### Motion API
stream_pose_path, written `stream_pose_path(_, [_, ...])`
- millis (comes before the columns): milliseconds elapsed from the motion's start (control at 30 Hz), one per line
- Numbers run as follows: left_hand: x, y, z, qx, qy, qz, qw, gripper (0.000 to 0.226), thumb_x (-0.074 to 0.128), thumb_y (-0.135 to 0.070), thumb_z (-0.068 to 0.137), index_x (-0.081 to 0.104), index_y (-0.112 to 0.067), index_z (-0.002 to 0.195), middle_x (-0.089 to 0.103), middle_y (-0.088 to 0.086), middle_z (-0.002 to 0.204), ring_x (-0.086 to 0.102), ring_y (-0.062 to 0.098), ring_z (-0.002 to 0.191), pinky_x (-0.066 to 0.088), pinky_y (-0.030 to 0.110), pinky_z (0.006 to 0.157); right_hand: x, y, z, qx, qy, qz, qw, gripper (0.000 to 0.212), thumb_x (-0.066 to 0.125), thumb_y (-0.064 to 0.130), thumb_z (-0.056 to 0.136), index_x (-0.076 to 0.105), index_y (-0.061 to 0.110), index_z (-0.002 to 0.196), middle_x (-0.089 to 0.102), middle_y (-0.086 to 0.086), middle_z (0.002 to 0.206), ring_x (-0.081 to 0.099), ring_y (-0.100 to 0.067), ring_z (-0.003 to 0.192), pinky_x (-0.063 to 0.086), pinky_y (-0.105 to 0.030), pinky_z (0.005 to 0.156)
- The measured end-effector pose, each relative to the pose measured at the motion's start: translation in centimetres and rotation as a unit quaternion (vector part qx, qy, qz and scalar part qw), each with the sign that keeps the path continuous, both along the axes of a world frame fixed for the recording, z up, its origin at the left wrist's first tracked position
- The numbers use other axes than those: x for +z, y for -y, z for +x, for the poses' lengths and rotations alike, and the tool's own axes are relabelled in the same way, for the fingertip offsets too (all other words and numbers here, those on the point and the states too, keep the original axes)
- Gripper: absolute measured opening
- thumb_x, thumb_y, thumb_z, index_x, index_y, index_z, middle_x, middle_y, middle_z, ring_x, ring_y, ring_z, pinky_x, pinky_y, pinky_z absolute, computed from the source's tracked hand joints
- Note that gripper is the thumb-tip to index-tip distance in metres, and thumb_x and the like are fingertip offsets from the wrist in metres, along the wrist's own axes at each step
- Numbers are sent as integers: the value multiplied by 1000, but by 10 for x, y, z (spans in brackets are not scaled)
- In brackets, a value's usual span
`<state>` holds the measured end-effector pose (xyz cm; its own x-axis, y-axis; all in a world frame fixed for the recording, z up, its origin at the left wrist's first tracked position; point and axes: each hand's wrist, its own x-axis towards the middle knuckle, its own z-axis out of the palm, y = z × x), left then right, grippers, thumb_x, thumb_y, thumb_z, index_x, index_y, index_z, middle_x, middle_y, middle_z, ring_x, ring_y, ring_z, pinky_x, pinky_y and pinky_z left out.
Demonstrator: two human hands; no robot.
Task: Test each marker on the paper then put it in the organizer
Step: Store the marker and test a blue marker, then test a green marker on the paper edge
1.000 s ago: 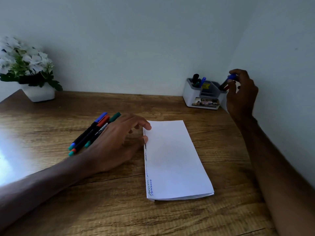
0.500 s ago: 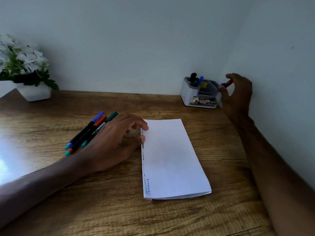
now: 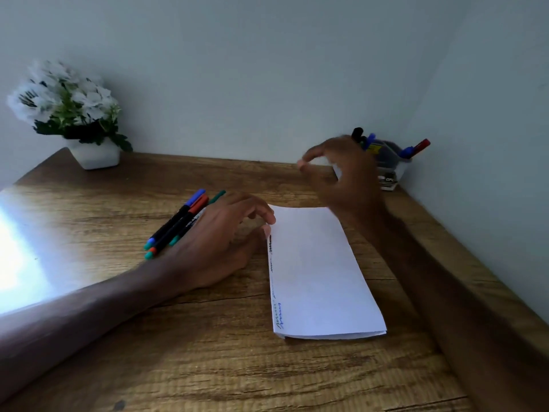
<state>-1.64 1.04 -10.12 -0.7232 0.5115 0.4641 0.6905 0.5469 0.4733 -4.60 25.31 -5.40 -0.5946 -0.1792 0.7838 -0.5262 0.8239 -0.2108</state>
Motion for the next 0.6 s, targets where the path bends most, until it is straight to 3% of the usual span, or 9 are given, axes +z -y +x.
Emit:
stream_pose_path(100, [2,1,3,30,-13,-13,999,19,64,-23,94,66,-31,110,62,-19,116,50,-5,105,39,13,87,-11,34,8,71,46,96,992,20,70,33,94,78,16,86,74,3,82,63,-14,78,51,-36,71])
stream_pose_path(200, [5,6,4,82,-80,-40,993,14,63,-22,92,68,-27,104,66,-12,110,55,7,107,48,30,91,-18,46,10,103,68,126,984,22,67,35,95,79,19,85,76,6,77,62,-8,64,50,-33,61])
stream_pose_path(367, [12,14,-4,230,-136,-134,954,33,63,-35,89,65,-16,116,66,4,122,52,24,120,45,40,98,-21,42,11,106,84,141,981,16,75,27,90,78,17,78,76,6,74,59,-5,62,43,-21,58])
stream_pose_path(500, [15,24,-11,337,-102,-255,901,58,58,-51,92,50,-7,129,56,16,128,49,32,116,44,48,93,-21,41,10,114,109,130,979,13,73,29,91,77,23,80,75,12,79,62,-2,66,53,-26,58])
stream_pose_path(600, [16,27,-12,365,-85,-316,872,59,47,-58,97,52,-6,124,57,19,122,53,33,109,44,47,88,-23,42,10,128,131,132,974,14,70,32,92,78,23,84,76,12,84,66,-5,70,56,-30,57])
